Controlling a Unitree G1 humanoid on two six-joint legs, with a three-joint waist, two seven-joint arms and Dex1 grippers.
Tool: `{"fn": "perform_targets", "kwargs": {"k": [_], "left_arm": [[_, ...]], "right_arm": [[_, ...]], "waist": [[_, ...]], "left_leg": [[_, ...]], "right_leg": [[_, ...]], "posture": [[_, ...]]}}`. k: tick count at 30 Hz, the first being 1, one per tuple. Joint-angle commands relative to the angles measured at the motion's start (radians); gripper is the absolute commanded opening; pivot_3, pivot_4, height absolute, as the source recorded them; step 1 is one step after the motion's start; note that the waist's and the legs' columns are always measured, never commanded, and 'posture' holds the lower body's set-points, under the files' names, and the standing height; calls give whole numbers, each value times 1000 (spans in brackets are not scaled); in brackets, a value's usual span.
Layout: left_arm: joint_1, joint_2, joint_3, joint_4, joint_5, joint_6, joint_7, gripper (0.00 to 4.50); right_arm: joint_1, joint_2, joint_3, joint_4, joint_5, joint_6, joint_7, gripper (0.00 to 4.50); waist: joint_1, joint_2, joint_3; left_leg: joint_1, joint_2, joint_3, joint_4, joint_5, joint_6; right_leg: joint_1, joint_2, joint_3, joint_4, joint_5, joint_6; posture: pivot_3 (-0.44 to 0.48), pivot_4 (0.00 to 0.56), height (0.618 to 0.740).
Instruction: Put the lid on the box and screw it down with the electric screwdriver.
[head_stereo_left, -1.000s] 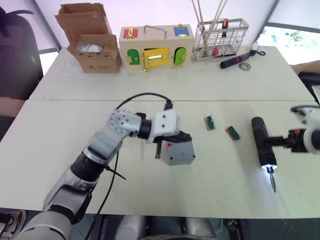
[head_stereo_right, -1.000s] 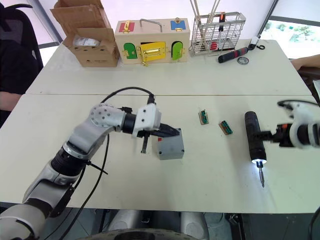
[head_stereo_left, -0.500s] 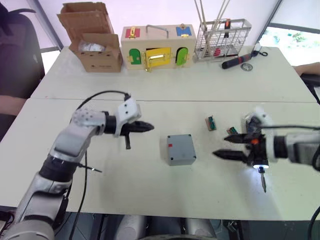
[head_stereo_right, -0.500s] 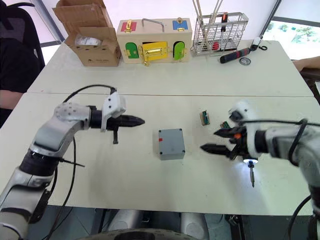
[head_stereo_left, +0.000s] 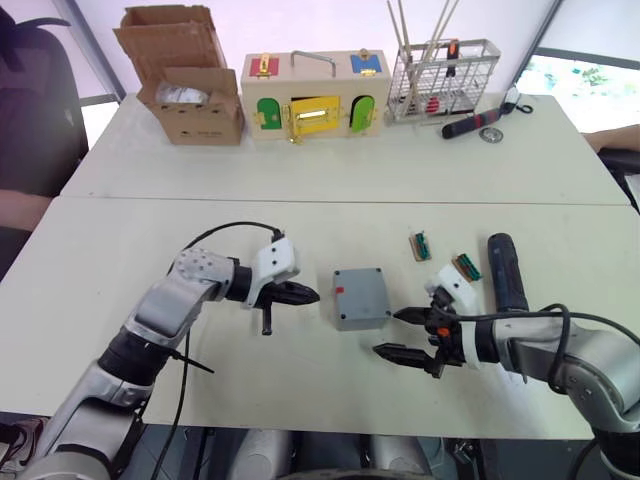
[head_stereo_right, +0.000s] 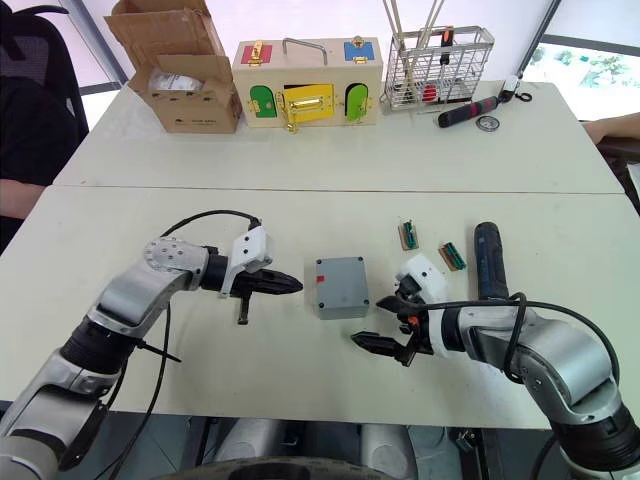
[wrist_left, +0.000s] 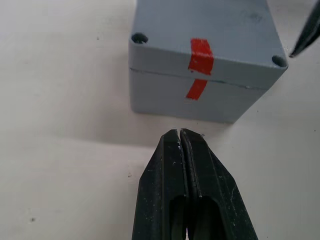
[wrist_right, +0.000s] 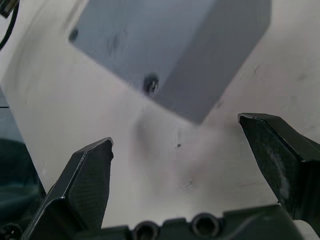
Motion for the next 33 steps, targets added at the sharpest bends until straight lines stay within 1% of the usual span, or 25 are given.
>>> {"fn": "perform_targets", "kwargs": {"k": [1, 4, 9, 12, 13, 16, 18, 20, 22, 24, 27, 29, 33], "left_arm": [[-61, -49, -30, 67, 24, -65, -23, 0], [-128, -118, -47, 204, 38, -119, -51, 0], [-220, -206, -41, 370, 67, -219, -55, 0], [-245, -221, -45, 427, 105, -272, -47, 0], [-246, -215, -44, 435, 116, -286, -48, 0], [-221, -163, -28, 409, 141, -302, -49, 0], [-189, -113, -21, 377, 153, -301, -52, 0], [-152, -71, -19, 334, 158, -292, -55, 0], [-122, -50, -13, 287, 149, -268, -61, 0], [-73, -26, -3, 180, 119, -205, -73, 0], [-34, -19, -1, 82, 96, -139, -70, 0], [-20, -36, -10, 58, 94, -113, -58, 0], [-20, -75, -30, 51, 105, -100, -36, 0]], "right_arm": [[-7, 30, -7, -57, 40, 0, -12, 4472], [-9, 61, -11, -74, 72, 13, -25, 4472], [-1, 62, -22, -100, 116, 19, -19, 4472], [12, 49, -49, -117, 138, 21, -26, 4472], [21, 30, -62, -124, 137, 15, -18, 4472], [65, -108, -128, -121, 66, -53, 47, 4472], [33, -157, -143, -74, 16, -106, 57, 4472], [-4, -193, -120, -25, -46, -166, 72, 4472], [-24, -214, -75, 16, -111, -228, 92, 4472], [-64, -204, -12, 83, -169, -299, 124, 4472], [-120, -173, 59, 144, -207, -356, 172, 4472], [-149, -160, 104, 166, -227, -384, 211, 4472], [-172, -141, 153, 187, -239, -412, 271, 4472]], "waist": [[-1, 0, 0], [-1, 0, 0], [-2, -1, 0], [-2, -1, 0], [-2, -1, 0], [-2, -1, 0], [-9, -1, 0], [-13, -1, 0], [-11, -1, 0], [-11, -2, 0], [-8, -2, 0], [-2, -2, 0], [-1, -2, 0]], "left_leg": [[0, 0, 0, 0, 0, 0], [0, 0, 0, 0, 0, 0], [0, 0, 0, 0, 0, 0], [0, 0, 0, 0, 0, 0], [0, 0, 0, 0, 0, 0], [0, 0, 1, 0, 0, 0], [0, 0, 1, 0, 0, 1], [2, 1, 1, 0, -1, 1], [2, 1, 1, 0, -1, 1], [2, 1, 1, 0, 0, 1], [1, 1, 1, 0, 0, 0], [1, 1, 1, 0, 0, 0], [1, 0, 1, 1, 0, -1]], "right_leg": [[0, 0, 0, 0, 0, 0], [0, 1, -1, 0, 0, 0], [-1, 2, -1, 2, 0, 0], [-1, 1, -1, 3, 0, 0], [-1, 1, -1, 3, 0, 0], [-2, 1, -1, 3, 0, 0], [-2, 2, -1, 3, 0, 0], [-2, 3, 0, 5, 0, 0], [-2, 3, -1, 5, 0, 0], [-2, 3, 0, 5, 0, 0], [-2, 2, 0, 5, 0, 0], [-2, 2, 0, 5, 0, 0], [-1, 2, -1, 5, 0, 0]], "posture": [[0, 150, 740], [0, 150, 740], [0, 150, 740], [0, 150, 740], [0, 150, 740], [0, 150, 740], [0, 150, 740], [0, 150, 740], [0, 150, 740], [0, 150, 740], [0, 150, 740], [0, 150, 740], [0, 150, 740]]}}
